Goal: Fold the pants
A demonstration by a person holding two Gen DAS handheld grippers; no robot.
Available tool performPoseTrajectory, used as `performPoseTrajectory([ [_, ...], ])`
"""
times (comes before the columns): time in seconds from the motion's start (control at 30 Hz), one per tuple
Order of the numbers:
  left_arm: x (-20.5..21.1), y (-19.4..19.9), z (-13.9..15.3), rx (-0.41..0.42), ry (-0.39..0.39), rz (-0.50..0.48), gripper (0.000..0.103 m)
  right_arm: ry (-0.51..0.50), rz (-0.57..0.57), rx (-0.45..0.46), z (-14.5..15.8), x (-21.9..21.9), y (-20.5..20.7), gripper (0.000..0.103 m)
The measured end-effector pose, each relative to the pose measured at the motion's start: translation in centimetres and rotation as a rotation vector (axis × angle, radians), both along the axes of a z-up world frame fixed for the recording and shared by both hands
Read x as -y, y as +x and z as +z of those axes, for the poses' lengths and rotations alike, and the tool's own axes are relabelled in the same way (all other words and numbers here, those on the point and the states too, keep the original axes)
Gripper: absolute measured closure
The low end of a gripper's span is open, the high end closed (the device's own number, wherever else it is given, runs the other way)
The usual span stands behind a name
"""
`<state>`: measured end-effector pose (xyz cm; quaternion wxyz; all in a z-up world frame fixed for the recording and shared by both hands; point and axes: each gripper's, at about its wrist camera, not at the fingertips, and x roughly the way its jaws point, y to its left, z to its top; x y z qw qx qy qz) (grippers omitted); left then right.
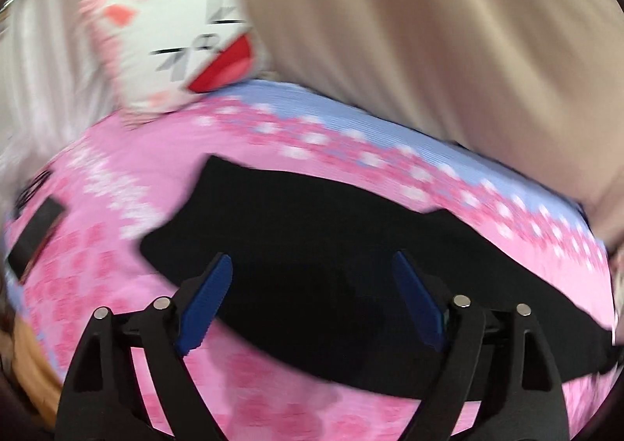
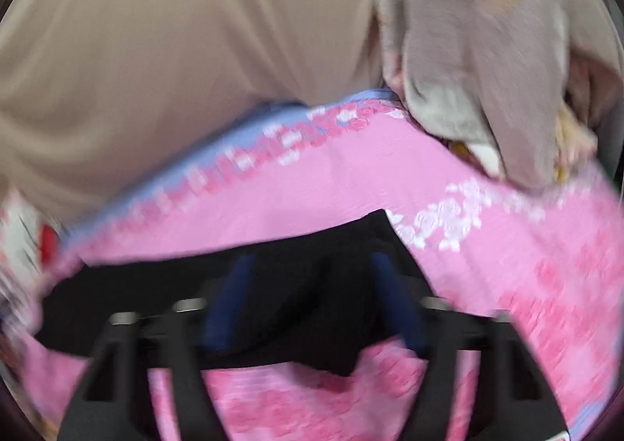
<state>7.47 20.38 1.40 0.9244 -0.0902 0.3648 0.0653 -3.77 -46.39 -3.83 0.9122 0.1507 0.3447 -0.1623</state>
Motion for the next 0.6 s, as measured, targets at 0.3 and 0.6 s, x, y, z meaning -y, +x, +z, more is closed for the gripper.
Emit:
performPoseTrajectory([
  [0.3, 8.2, 0.9, -3.5, -0.081, 0.042, -0.184, 0.021, -0.342, 0.083, 0.212, 7.6, -1.8, -4.7, 0.086],
  [0.6, 10.9, 2.3, -5.0, -0.149, 0.064, -0.231, 0.021, 0.013, -0.138, 0.035, -1.4, 4.7, -11.0, 0.048],
])
